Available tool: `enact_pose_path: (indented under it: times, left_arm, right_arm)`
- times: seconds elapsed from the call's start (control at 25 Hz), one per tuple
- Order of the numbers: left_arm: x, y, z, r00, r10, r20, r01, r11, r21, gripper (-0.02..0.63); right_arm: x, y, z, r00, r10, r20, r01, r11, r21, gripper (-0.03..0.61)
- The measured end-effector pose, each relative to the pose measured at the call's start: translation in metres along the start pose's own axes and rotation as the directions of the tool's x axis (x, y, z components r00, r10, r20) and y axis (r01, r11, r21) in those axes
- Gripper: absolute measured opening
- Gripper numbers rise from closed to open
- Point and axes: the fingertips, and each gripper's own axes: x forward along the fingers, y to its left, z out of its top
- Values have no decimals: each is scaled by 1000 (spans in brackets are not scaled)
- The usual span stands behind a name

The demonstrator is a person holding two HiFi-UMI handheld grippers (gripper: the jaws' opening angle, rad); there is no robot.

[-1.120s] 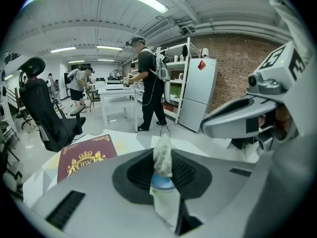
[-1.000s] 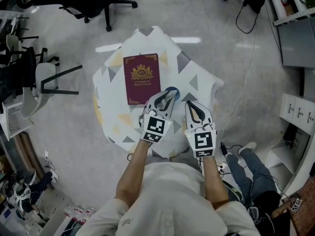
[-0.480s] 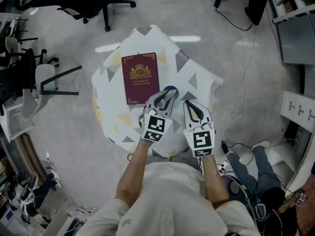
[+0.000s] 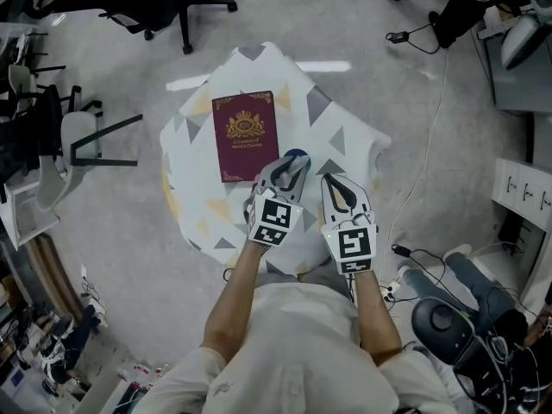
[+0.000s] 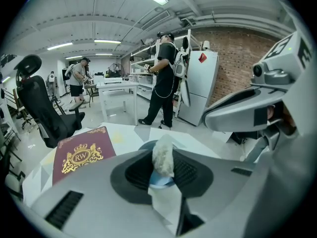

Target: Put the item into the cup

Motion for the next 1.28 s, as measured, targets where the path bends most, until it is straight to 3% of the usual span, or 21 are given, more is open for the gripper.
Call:
enact_pose_path:
  times: [0.88,1.28]
  left_arm:
    - [-1,-1,1,1000,6,-26,-5,1000,17,149]
    - [-8,0,12,1000,12,5,-12,1000,25,150]
  right_arm:
    - [-2,-2,0,1000,-8,7,8,1000,8,10]
    - [-5,-2,4,1000,-16,15,16,1000,8,11]
